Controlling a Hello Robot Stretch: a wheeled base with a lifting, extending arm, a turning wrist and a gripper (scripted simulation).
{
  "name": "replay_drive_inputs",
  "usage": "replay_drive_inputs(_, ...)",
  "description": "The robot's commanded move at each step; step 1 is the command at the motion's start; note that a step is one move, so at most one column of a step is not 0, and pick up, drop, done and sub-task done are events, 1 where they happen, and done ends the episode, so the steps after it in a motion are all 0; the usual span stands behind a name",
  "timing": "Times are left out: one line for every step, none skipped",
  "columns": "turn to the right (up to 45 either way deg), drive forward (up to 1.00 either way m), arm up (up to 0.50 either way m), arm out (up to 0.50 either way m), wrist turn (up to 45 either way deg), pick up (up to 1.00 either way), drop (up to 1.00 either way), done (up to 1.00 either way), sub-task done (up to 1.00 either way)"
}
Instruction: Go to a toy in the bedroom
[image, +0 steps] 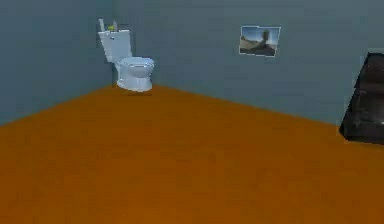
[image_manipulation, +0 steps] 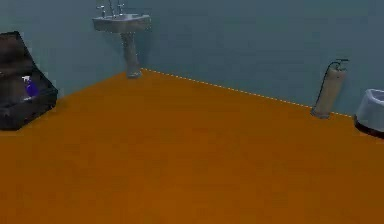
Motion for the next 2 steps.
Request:
replay_drive_inputs(-45.0, 0.0, 0.0, 0.0, 0.0, 0.0, 0.0, 0.0, 0.0)
replay_drive_inputs(0.0, 1.0, 0.0, 0.0, 0.0, 0.0, 0.0, 0.0, 0.0)
